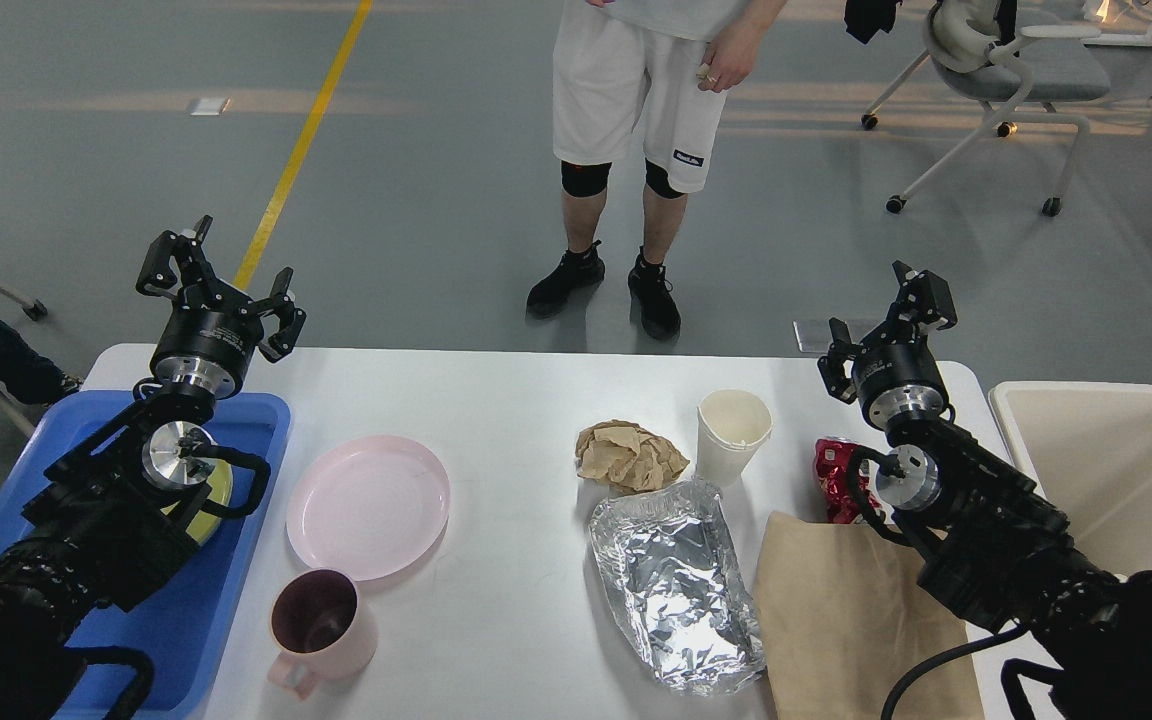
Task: Tidy desktop
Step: 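Raise the left gripper up and away from the blue tray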
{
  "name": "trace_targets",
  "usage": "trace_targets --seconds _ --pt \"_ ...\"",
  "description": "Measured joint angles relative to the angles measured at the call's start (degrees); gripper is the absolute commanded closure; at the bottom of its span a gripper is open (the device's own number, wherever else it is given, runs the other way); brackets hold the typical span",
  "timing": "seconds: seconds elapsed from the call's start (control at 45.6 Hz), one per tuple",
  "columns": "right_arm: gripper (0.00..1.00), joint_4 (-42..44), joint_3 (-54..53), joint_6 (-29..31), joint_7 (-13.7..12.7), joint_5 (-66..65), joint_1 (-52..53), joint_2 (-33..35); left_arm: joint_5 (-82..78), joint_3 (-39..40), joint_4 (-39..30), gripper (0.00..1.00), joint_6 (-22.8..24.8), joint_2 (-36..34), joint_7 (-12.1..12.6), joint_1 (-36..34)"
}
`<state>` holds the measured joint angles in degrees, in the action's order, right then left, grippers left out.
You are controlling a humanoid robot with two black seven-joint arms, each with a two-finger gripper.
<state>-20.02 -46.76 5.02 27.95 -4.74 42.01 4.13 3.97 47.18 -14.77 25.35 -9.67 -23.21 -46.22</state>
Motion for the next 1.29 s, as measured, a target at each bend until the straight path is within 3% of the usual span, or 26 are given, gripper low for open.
trace_targets --seconds 0.767,0.876,0.964,1.03,1.139,1.293 --pt "0.00 0.1 0.0 0.0 0.0 0.0 0.0 0.0 -0.1 -0.1 -0.2 0.04 1.7 1.6 0.8 1.5" --pt "0.00 0.1 0.0 0.0 0.0 0.0 0.0 0.0 -0.7 -2.1 -0.3 0.04 1.3 1.7 3.7 0.5" --pt "0.00 0.1 0.0 0.0 0.0 0.0 0.0 0.0 -1.6 -9.2 -0.4 0.04 1.2 1.0 8.2 -0.9" --pt "0.00 0.1 0.0 0.0 0.0 0.0 0.0 0.0 -1.8 -15.3 -0.4 0.04 1.2 0.3 9.9 -2.1" --pt "0.00 0.1 0.0 0.0 0.0 0.0 0.0 0.0 -1.5 -21.9 -0.4 0.04 1.4 -0.6 10.5 -4.3" --pt "0.00 0.1 0.0 0.0 0.0 0.0 0.0 0.0 -1.4 -24.6 -0.2 0.04 2.1 -3.9 11.2 -8.1"
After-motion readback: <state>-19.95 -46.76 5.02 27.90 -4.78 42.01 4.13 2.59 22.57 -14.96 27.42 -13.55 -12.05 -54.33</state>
